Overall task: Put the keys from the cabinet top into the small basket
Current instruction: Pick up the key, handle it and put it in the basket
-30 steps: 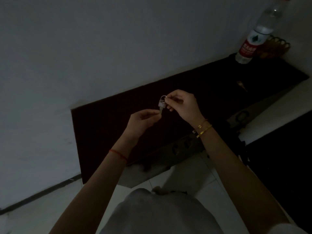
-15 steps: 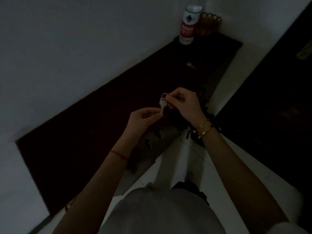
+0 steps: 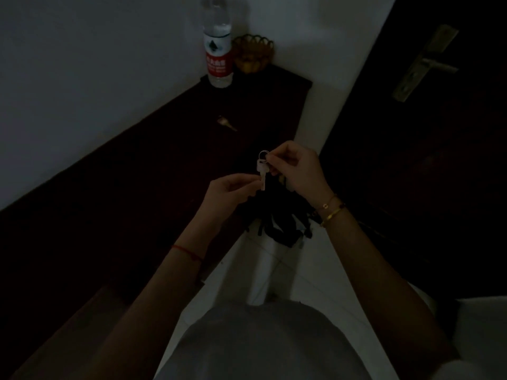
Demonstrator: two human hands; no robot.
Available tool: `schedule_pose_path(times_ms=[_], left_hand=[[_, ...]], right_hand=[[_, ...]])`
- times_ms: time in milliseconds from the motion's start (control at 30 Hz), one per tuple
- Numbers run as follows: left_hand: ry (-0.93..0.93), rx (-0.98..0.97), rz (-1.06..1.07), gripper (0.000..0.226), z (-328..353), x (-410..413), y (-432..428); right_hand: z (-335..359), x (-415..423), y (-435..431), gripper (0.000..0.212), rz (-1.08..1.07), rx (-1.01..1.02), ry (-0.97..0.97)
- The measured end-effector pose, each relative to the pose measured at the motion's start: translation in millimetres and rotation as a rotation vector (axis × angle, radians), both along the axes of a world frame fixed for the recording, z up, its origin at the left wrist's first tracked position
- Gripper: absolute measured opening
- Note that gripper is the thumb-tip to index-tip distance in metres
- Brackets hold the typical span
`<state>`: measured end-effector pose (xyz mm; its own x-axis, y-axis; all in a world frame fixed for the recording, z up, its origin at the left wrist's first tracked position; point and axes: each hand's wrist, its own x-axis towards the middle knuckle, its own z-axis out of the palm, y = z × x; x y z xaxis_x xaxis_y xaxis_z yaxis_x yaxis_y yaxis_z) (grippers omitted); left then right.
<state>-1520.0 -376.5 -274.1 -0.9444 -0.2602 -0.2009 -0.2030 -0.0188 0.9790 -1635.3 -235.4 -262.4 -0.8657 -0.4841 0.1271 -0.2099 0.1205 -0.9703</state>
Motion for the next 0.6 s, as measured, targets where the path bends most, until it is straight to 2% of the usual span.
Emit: schedule_pose_path(times_ms=[300,600], left_hand=[[-0.005,0.047,0.062,0.012,-1.5,-69.3,56.1],[-0.020,0.030,0.056,0.010,-6.1,-126.1,51.1]], right_hand=[[-6.4,-70.3,50.2,0.010,0.011,-0.001,0.005],[-19.6,-125.0,45.4,0.003,0.020,-0.024,-0.016]])
